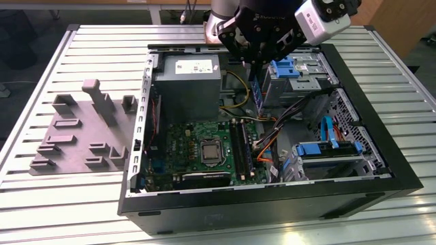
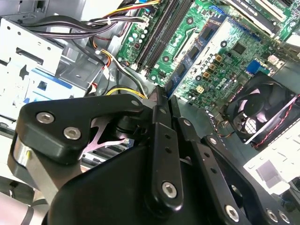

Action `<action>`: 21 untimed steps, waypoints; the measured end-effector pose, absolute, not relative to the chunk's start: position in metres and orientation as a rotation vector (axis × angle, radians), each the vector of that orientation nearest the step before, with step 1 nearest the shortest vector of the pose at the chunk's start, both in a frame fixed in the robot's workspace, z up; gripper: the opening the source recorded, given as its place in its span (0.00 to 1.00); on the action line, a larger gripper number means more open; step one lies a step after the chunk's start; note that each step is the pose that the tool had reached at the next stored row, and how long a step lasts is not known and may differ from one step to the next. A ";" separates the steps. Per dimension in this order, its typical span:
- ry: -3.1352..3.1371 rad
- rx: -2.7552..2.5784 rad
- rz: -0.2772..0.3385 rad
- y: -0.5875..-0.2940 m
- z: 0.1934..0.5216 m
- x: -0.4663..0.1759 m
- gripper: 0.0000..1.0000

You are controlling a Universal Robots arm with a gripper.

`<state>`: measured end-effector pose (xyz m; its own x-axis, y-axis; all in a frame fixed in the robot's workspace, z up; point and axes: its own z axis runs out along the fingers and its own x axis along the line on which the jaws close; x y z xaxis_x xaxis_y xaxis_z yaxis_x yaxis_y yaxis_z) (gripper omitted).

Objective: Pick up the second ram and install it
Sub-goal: 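Insert the second ram into the second slot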

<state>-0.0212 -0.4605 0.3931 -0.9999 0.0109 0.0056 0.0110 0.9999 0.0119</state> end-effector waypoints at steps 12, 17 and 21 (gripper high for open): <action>-3.136 -0.005 -0.019 -0.461 0.388 -0.021 0.14; -3.136 0.013 -0.019 -0.461 0.382 -0.021 0.14; -3.136 0.015 -0.019 -0.461 0.377 -0.021 0.14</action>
<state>-0.0212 -0.4612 0.3772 -0.9999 -0.0093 0.0056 -0.0092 0.9999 0.0119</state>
